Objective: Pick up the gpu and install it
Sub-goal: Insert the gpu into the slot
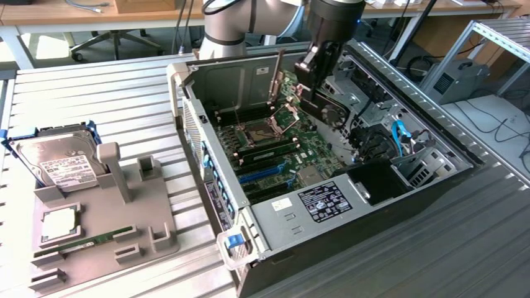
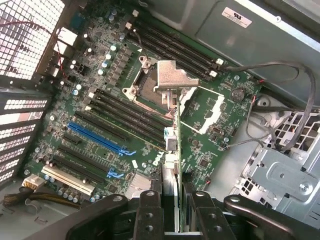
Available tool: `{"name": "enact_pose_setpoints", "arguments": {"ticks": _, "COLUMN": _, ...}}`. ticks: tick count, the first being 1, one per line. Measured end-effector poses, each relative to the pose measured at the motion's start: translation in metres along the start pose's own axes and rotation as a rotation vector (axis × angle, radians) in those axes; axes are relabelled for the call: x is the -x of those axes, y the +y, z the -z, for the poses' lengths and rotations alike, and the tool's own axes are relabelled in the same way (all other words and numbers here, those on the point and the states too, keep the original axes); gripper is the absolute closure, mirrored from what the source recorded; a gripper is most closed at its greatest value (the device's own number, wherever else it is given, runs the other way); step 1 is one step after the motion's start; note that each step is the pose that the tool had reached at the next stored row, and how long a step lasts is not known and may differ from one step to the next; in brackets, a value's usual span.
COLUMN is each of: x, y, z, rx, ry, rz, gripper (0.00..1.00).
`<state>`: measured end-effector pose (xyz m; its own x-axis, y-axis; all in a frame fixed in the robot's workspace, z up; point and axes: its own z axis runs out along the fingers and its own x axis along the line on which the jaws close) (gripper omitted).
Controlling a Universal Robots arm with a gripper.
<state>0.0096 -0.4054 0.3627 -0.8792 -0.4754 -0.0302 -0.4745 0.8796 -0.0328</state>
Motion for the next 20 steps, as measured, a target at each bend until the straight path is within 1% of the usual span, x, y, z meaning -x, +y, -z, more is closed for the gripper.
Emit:
{"name": "enact_pose_setpoints", "arguments": {"ticks": 1, "x": 0.0000, "y": 0.0000, "z": 0.0000, "rx": 0.0009, "ry": -0.0009, "rz": 0.028, "gripper": 0.73}}
{"name": "enact_pose_setpoints", "arguments": {"ticks": 2, "x": 0.0000, "y": 0.0000, "z": 0.0000, "rx": 0.0022, "ry": -0.0024, "rz": 0.072, "gripper": 0.73}}
{"name": "enact_pose_setpoints", "arguments": {"ticks": 4, "x": 0.0000, "y": 0.0000, "z": 0.0000, "rx": 0.0035, "ry": -0.0039, "rz": 0.117, "gripper": 0.73}}
{"name": "enact_pose_setpoints", "arguments": {"ticks": 12, "x": 0.0000, "y": 0.0000, "z": 0.0000, "rx": 0.0047, "ry": -0.0051, "rz": 0.157, "gripper": 0.73}}
{"name": "enact_pose_setpoints", "arguments": {"ticks": 20, "x": 0.0000, "y": 0.0000, "z": 0.0000, "rx": 0.0055, "ry": -0.0059, "rz": 0.181, "gripper": 0.73}}
